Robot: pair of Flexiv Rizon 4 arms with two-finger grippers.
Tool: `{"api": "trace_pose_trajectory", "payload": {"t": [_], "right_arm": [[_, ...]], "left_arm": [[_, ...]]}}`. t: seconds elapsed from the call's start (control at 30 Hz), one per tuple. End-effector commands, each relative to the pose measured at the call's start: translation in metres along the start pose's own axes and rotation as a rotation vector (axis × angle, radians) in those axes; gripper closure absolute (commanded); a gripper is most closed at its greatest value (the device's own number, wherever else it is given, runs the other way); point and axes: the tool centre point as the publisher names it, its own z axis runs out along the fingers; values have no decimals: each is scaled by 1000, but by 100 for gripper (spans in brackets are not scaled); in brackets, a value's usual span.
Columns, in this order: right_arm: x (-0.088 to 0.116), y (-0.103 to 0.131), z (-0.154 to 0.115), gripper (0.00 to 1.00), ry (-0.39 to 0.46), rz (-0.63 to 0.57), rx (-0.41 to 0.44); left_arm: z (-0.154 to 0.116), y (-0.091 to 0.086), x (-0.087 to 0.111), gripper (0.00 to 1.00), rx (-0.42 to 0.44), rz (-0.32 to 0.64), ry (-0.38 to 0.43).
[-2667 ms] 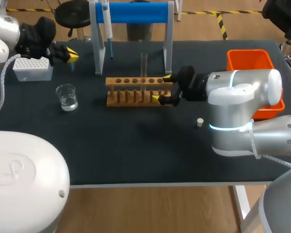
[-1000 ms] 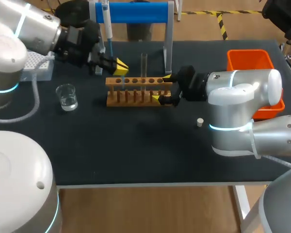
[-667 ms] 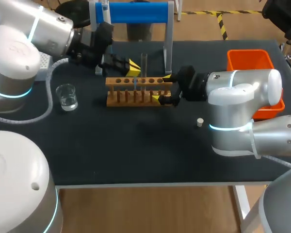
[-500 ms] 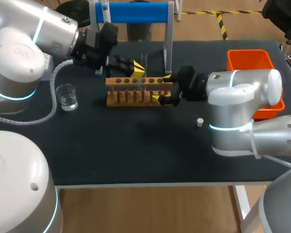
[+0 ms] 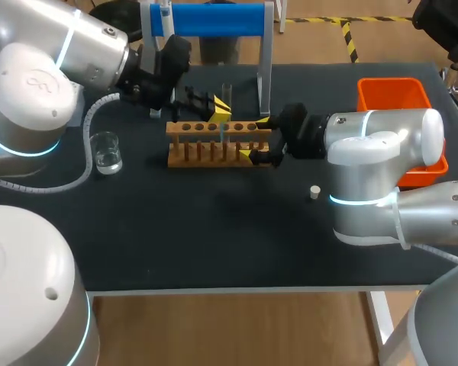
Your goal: Invert the test tube, pick up the pipette, mount the tip to pipette, aspirate from beaker and dispense into the tube, eject the tip, return the pipette, and cap with the stopper.
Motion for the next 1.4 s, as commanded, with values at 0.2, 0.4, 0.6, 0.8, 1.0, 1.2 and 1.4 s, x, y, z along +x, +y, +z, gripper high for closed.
{"api": "trace_pose_trajectory", "payload": {"t": [0.2,0.4,0.6,0.8,1.0,1.2,1.4], "right_arm": [[-2,1,-32,0,7,-67,-29],[2,5,-66,0,43,-75,-73],[11,20,-102,0,106,-60,-155],[27,45,-129,0,193,-34,-247],[46,69,-141,0,279,-11,-325],[65,88,-139,0,332,-8,-364],[80,103,-131,0,367,-4,-394]], "left_arm": [[-1,-1,0,100,-3,-1,3],[-1,-1,0,100,-3,-1,3],[-1,-1,0,100,-3,-1,3],[-1,-1,0,100,-3,-1,3],[-1,-1,0,100,-3,-1,3],[-1,-1,0,100,-3,-1,3],[-1,-1,0,100,-3,-1,3]]}}
